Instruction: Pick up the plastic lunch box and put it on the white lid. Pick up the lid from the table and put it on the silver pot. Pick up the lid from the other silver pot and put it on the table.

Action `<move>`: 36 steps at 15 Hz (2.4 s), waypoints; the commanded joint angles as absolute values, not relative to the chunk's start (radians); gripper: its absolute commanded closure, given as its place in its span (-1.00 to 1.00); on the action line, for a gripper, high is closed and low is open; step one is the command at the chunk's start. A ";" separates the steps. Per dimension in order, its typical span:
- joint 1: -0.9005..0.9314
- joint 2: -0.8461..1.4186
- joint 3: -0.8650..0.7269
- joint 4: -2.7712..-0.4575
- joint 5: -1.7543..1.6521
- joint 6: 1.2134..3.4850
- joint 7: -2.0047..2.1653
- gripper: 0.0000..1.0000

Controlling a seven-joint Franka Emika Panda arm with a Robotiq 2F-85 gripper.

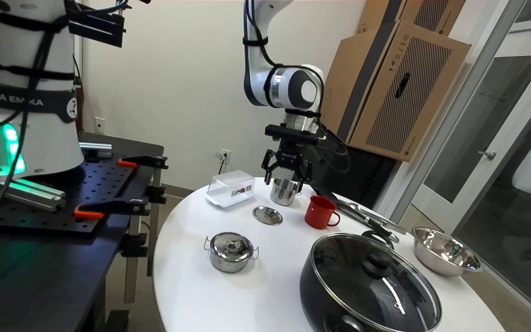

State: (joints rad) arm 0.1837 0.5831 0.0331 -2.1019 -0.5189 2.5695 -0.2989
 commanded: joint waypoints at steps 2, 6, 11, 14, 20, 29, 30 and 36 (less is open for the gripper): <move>0.173 0.664 0.053 -2.053 -0.466 2.549 -0.285 -1.00; 0.138 0.714 0.078 -2.047 -0.379 2.576 -0.290 -1.00; 0.154 0.755 0.062 -2.018 -0.368 2.640 -0.266 -1.00; 0.169 0.782 0.059 -1.996 -0.372 2.642 -0.256 -1.00; 0.175 0.817 0.056 -1.969 -0.350 2.651 -0.202 -1.00; 0.173 0.830 0.049 -1.963 -0.311 2.663 -0.140 -1.00; 0.173 0.830 0.047 -1.963 -0.309 2.663 -0.133 -1.00; 0.177 0.827 0.032 -1.972 -0.309 2.666 -0.101 -0.94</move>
State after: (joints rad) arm 0.1669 0.8142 0.0447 -1.9813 -0.3280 2.6528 -0.1176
